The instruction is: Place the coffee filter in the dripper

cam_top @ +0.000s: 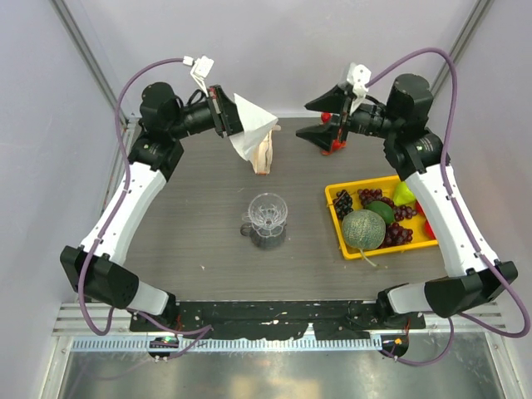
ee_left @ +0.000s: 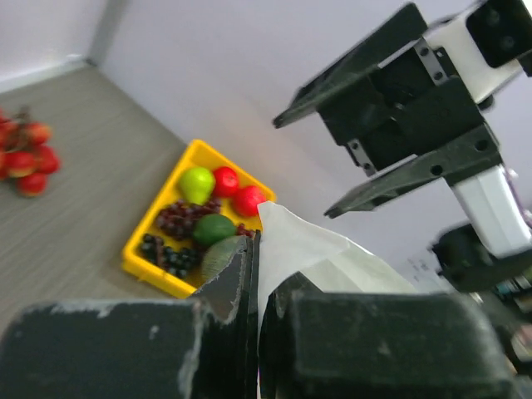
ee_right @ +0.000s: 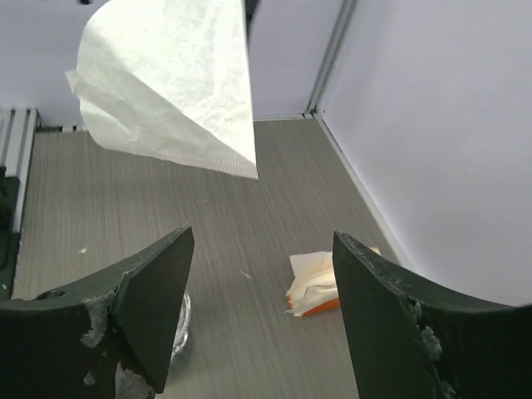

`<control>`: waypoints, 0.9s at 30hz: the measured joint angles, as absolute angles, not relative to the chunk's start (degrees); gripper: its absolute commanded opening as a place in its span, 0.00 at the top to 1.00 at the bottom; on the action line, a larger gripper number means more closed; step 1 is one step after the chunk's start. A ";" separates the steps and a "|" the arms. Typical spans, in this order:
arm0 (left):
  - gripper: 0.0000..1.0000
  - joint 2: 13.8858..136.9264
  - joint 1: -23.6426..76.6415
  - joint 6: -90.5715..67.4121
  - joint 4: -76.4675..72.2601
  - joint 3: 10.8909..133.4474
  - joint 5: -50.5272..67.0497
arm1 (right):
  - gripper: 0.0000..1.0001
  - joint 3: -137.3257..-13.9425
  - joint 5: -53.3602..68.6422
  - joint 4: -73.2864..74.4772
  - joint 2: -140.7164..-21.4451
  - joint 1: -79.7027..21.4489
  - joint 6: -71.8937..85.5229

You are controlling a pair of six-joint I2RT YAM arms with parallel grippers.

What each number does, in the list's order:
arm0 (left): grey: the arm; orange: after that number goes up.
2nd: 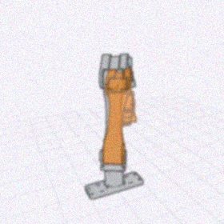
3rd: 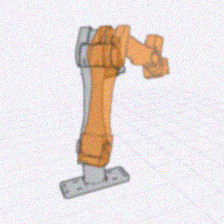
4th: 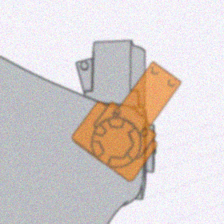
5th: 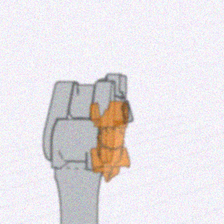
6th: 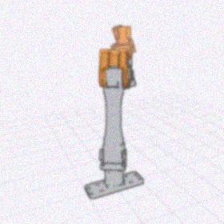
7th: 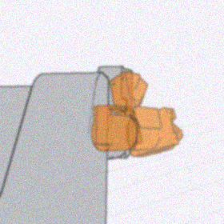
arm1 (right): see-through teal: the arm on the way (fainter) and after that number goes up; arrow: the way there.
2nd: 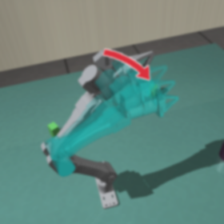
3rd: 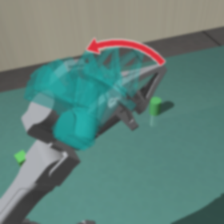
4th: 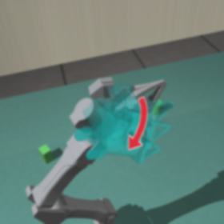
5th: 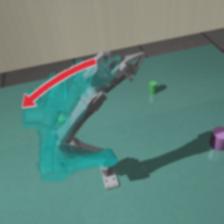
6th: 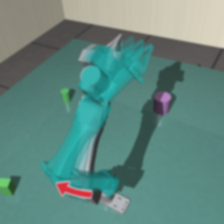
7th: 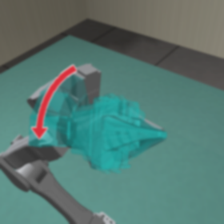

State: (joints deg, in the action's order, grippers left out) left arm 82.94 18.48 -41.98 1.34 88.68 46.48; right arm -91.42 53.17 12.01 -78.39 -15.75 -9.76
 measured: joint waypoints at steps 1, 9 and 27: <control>1.00 83.09 18.63 -43.29 -0.19 88.68 49.01 | 0.28 -92.55 53.93 14.20 -78.48 -16.78 -13.43; 1.00 84.31 19.46 -47.00 -4.34 88.71 59.05 | 0.42 -96.12 55.18 21.89 -78.46 -23.03 -31.29; 1.00 84.31 20.80 -46.57 -3.40 88.90 61.49 | 0.71 -97.91 51.31 29.17 -79.29 -27.81 -45.10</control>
